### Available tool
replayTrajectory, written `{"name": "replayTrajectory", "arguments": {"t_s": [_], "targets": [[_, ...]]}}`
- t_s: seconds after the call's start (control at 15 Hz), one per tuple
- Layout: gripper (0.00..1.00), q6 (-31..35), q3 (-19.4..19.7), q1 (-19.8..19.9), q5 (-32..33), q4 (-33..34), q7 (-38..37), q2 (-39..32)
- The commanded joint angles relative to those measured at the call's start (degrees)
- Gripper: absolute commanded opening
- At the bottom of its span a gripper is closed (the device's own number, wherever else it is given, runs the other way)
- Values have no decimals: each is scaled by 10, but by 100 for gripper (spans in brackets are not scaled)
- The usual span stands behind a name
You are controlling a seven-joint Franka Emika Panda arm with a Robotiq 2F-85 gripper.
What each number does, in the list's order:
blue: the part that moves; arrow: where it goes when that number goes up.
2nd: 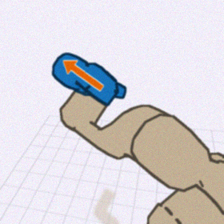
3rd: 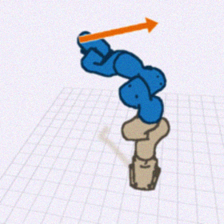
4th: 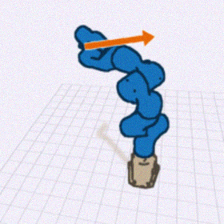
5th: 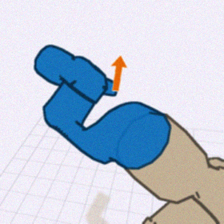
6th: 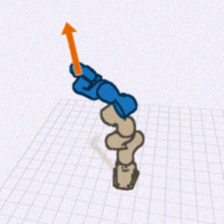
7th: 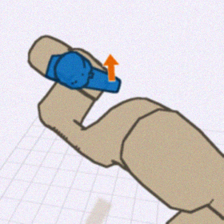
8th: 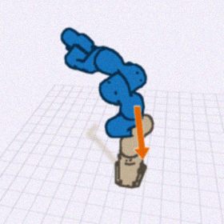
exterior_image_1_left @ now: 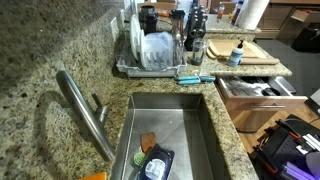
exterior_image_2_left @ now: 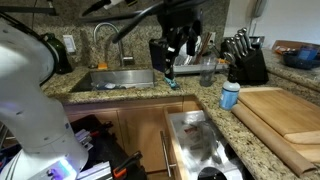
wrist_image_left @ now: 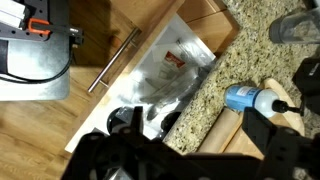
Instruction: Put the paper roll in the open drawer
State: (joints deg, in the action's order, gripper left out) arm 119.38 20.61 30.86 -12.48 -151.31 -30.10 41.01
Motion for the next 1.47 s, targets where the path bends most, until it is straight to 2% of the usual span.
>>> {"name": "replayTrajectory", "arguments": {"t_s": [0.0, 0.13, 0.33, 0.4, 0.47, 0.6, 0.67, 0.93, 1.2, 1.27, 1.33, 1.4], "targets": [[100, 24, -16, 36, 12, 63, -56, -105], [100, 29, 18, 37, 28, 110, -81, -163], [100, 20, 66, 36, 8, 181, -104, -260], [100, 3, 67, 46, -9, 200, -111, -284], [100, 23, 54, 46, 10, 148, -95, -215], [100, 22, 67, 44, 0, 179, -99, -264], [100, 31, 58, 44, 23, 168, -104, -256], [100, 77, 30, 47, 105, 209, -234, -338], [100, 124, 39, 37, 143, 268, -368, -422], [100, 127, 48, 28, 96, 274, -348, -433], [100, 115, 49, 19, 9, 253, -283, -405], [100, 116, 50, 21, 82, 251, -329, -406]]}}
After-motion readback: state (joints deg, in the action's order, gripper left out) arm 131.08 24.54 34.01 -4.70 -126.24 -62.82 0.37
